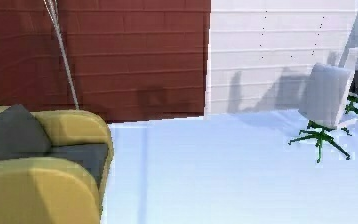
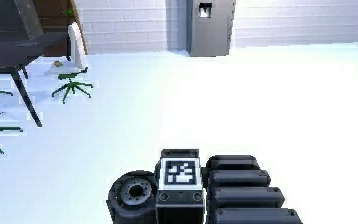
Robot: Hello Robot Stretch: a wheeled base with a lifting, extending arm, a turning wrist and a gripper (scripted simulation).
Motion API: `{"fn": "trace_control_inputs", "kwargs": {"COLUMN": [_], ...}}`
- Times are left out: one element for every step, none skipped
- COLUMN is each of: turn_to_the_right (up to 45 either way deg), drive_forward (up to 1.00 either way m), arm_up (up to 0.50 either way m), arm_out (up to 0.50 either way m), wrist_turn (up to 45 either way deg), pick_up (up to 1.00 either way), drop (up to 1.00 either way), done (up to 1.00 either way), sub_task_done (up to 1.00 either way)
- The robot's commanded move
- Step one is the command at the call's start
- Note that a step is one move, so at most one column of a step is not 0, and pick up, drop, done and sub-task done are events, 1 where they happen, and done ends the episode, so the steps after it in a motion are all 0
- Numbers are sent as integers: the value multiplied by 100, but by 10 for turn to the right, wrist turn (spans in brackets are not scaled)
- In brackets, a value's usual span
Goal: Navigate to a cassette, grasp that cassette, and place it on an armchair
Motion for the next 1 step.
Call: {"fn": "trace_control_inputs", "kwargs": {"turn_to_the_right": [0], "drive_forward": [75], "arm_up": [0], "arm_out": [0], "wrist_turn": [0], "pick_up": [0], "drop": [0], "done": [0], "sub_task_done": [0]}}
